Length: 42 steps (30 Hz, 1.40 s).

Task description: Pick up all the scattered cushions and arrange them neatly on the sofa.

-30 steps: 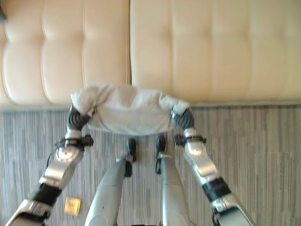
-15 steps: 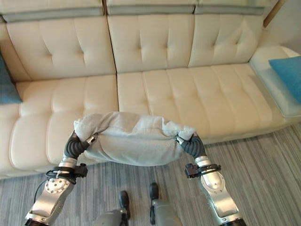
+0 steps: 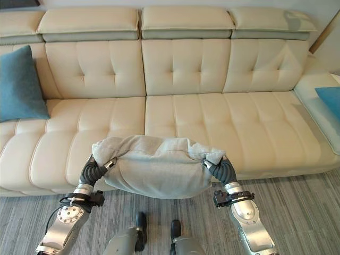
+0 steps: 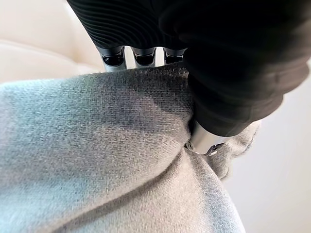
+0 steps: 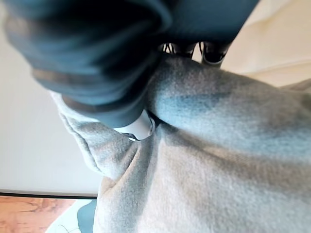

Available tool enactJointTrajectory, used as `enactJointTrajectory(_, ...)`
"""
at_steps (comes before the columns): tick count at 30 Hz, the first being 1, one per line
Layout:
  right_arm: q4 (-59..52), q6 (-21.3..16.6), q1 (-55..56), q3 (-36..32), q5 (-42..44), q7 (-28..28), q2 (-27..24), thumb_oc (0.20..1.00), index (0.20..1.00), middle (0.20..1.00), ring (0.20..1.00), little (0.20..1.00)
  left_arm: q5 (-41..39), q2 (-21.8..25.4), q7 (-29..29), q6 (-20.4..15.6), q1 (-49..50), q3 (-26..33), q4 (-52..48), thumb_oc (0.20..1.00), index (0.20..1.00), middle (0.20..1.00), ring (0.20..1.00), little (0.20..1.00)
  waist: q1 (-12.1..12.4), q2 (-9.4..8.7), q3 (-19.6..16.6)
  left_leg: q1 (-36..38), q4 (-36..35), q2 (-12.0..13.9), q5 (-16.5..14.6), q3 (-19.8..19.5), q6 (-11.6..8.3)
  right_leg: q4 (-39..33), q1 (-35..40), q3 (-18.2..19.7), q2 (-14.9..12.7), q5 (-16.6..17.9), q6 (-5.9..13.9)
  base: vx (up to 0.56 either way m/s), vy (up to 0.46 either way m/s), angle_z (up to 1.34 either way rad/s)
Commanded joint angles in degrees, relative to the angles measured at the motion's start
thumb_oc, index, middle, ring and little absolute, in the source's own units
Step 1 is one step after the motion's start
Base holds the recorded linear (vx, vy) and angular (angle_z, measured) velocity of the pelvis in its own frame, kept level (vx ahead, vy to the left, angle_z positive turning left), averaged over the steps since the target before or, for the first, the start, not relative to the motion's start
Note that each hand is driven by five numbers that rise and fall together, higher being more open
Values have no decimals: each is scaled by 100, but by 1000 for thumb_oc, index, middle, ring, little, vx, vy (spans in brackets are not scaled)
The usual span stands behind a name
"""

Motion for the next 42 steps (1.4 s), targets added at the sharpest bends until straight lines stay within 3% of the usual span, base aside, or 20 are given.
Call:
enactJointTrajectory(1,-503,-477,-161,-353,33,-147,37,200,200,200,200,200,196,112,266,-428,98,469,-340,200,200,200,200,200,81,-101,-452,-289,-130,-67,565,89,78,-81,1269,25,287,-894,533,379,105,-19)
enactJointTrajectory(4,-532,-459,-45,-367,-39,-37,118,200,200,200,200,200,220,132,171,-424,185,484,-368,200,200,200,200,200,134,-109,-629,-37,-293,-82,802,22,176,124,1430,76,237,-1003,605,421,126,-34)
enactJointTrajectory(6,-484,-424,-73,-324,-70,-16,176,200,200,200,200,200,250,205,156,-402,181,482,-356,200,200,200,200,200,147,-230,-681,98,-218,-185,725,42,259,531,1344,85,90,-839,715,357,146,-6)
enactJointTrajectory(10,-454,-418,-282,-175,-84,36,323,200,200,200,200,200,222,326,153,-388,184,538,-414,200,200,200,200,200,207,-350,-639,536,-246,-339,417,168,501,1657,950,144,-294,-33,1073,266,159,-10)
enactJointTrajectory(11,-457,-446,-309,-171,-87,30,365,200,200,200,200,200,218,339,160,-398,168,551,-414,200,200,200,200,200,212,-324,-633,595,-248,-304,353,192,527,1835,813,154,-322,210,1125,205,96,-35)
enactJointTrajectory(12,-456,-448,-339,-162,-69,45,404,200,200,200,200,200,213,363,145,-410,136,556,-402,200,200,200,200,200,219,-307,-612,688,-248,-290,280,202,552,1925,642,157,-330,241,1119,208,87,-27)
enactJointTrajectory(17,-483,-468,-576,-131,-41,49,318,200,200,200,200,200,170,408,101,-449,96,569,-425,200,200,200,200,200,106,-82,-472,1190,-533,-220,55,76,536,1095,-174,-186,-287,-218,926,199,36,-12)
enactJointTrajectory(21,-465,-463,-667,-129,-57,35,248,200,200,200,200,200,181,356,57,-476,-63,516,-363,200,200,200,200,200,-72,-117,-289,1473,-519,-378,-110,-161,506,173,-445,-30,-115,95,971,192,-63,19)
enactJointTrajectory(25,-462,-544,-815,-71,-43,29,219,200,200,200,200,200,284,285,60,-531,-110,507,-341,200,200,200,200,200,2,-182,-316,1541,-405,-417,-260,-216,452,-58,-261,-60,-171,203,933,126,-103,47)
enactJointTrajectory(30,-301,-571,-1627,248,42,-102,172,200,200,200,200,200,168,300,272,-570,-291,549,-277,200,200,200,200,200,99,-96,-504,1696,-589,-363,-265,-308,388,-385,47,-223,-119,202,821,157,-130,16)
enactJointTrajectory(36,486,-553,-3180,793,-35,-731,316,200,200,200,200,200,-128,299,951,-669,-1689,121,385,200,200,200,200,200,186,-11,-377,1523,-729,-297,-120,-388,276,-546,-69,-322,-60,239,741,-3,-90,5)
enactJointTrajectory(38,1427,-546,-4235,1050,-92,-1220,427,200,200,200,200,200,-5,424,1461,-725,-2885,-292,1153,200,200,200,200,200,224,24,-184,1104,-735,-272,34,-435,228,-508,-470,-344,-37,316,754,-197,-94,13)
enactJointTrajectory(41,2700,-451,-5486,1215,-177,-1785,213,200,200,200,200,200,-45,509,1904,-752,-4226,-740,2057,200,200,200,200,200,278,89,-25,652,-800,-273,273,-531,162,-470,-874,-391,-20,385,811,-132,-76,6)
enactJointTrajectory(42,2732,-466,-5525,1215,-171,-1787,207,200,200,200,200,200,-51,507,1906,-766,-4270,-747,2091,200,200,200,200,200,278,90,-17,636,-804,-274,281,-535,162,-465,-893,-395,-21,385,811,-55,-49,12)
